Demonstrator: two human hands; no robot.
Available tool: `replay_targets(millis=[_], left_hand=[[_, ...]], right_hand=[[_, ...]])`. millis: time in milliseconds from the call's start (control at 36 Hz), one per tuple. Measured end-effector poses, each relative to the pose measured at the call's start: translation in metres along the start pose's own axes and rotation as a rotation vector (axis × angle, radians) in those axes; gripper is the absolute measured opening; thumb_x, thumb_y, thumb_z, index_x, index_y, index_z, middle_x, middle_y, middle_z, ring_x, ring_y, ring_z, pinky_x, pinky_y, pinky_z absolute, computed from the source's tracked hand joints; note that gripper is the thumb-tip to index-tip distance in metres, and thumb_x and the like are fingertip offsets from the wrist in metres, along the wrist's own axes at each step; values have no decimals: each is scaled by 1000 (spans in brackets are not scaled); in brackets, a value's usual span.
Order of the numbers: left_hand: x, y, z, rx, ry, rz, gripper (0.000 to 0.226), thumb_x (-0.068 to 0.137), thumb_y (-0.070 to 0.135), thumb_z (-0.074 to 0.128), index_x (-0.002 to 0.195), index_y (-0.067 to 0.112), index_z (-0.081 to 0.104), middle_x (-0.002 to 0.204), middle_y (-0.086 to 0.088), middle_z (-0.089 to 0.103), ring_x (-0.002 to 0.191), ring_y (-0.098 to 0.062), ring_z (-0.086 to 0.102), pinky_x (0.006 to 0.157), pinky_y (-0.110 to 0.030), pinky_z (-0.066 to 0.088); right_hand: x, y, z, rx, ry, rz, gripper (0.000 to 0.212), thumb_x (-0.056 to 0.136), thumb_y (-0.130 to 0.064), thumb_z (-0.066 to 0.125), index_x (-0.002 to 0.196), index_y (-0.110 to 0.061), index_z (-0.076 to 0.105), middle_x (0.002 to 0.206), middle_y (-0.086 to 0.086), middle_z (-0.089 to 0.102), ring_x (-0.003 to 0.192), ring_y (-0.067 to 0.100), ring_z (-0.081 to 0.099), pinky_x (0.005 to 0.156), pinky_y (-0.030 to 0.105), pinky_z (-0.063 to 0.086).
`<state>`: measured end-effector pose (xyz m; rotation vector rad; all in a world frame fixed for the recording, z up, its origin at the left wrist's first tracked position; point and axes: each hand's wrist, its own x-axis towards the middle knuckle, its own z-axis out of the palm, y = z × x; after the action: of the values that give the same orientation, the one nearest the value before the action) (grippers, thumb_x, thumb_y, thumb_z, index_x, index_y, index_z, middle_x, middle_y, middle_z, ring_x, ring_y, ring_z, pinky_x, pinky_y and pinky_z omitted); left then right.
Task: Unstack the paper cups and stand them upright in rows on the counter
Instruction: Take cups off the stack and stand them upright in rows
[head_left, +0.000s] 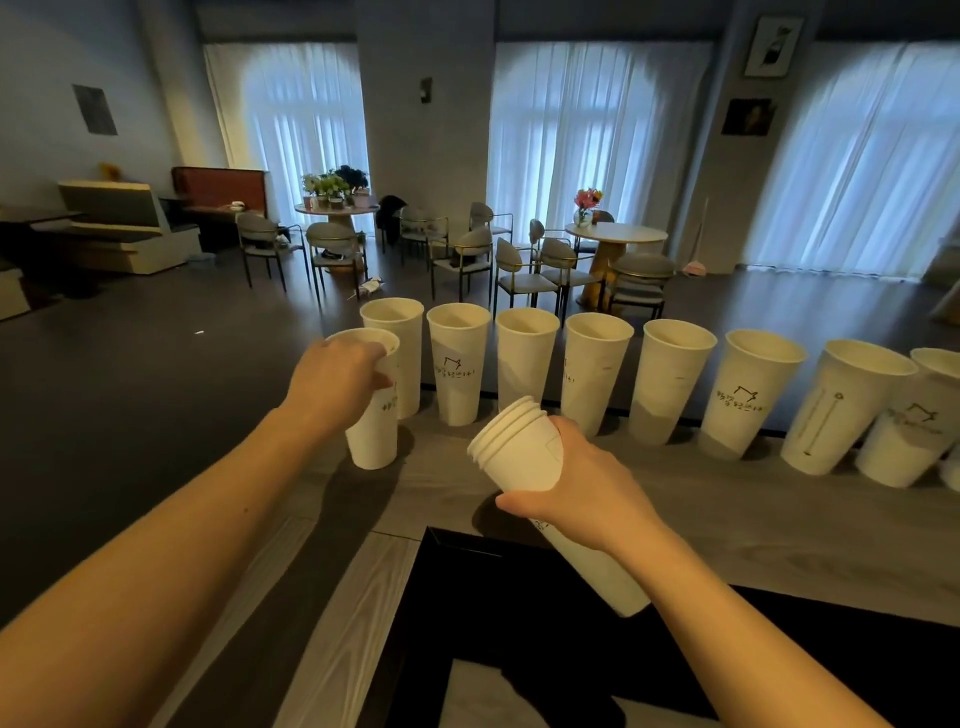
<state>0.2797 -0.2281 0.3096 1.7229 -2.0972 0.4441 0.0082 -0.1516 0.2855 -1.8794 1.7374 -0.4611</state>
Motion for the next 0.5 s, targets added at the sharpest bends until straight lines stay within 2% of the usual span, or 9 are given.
replay_targets(millis=[83,167,250,306,361,417,444,500], left_hand=[[5,0,4,-16,3,-17,17,88,27,66,99,14,65,98,-10,68,92,-27,65,79,-44,56],[7,1,5,-20,-5,-27,20,88,28,67,103,15,63,101,-9,67,93,-27,65,76,-44,57],[9,-1,3,-4,0,-35,41,84,33,71,119,17,58,107,-9,68,94,-29,65,74,-45,57],[9,0,-1,42,95,-11,58,81,39,73,129,13,53,110,-11,68,98,-31,64,83,-45,53],[3,13,-10,10,249,31,53,85,42,67,128,14,54,112,-7,67,103,-27,61,89,-42,46],[-5,40,-22,-238,297,24,36,92,41,59,121,19,58,107,4,66,99,-15,61,85,-32,48],[-9,56,-31,-423,222,-17,30,94,40,54,118,22,60,104,8,66,95,-9,61,82,-27,50],[-14,77,-37,-798,-129,-96,30,99,41,45,115,21,62,102,8,69,93,-9,64,84,-31,53]], right_hand=[[1,3,-3,7,4,2,97,72,-59,80,149,-34,25,136,-6,52,105,13,47,94,41,50],[4,6,-4,8,12,9,100,70,-61,80,149,-36,24,137,-6,51,107,13,47,93,41,50],[6,8,-4,16,13,16,102,69,-62,80,149,-37,23,139,-6,50,120,18,51,96,44,50],[5,8,-4,28,20,7,102,69,-61,80,150,-37,23,140,-6,50,122,19,51,96,43,49],[5,8,-4,44,24,-6,101,70,-61,80,150,-38,24,139,-7,50,120,18,51,95,42,49],[5,8,-5,62,19,-17,99,70,-61,80,149,-39,24,137,-9,50,113,14,48,94,42,49],[4,6,-6,65,16,-24,99,70,-60,80,148,-39,25,135,-10,50,110,14,48,93,42,49],[2,3,-6,71,18,-40,98,70,-60,80,148,-38,26,134,-9,51,111,16,49,92,44,49]])
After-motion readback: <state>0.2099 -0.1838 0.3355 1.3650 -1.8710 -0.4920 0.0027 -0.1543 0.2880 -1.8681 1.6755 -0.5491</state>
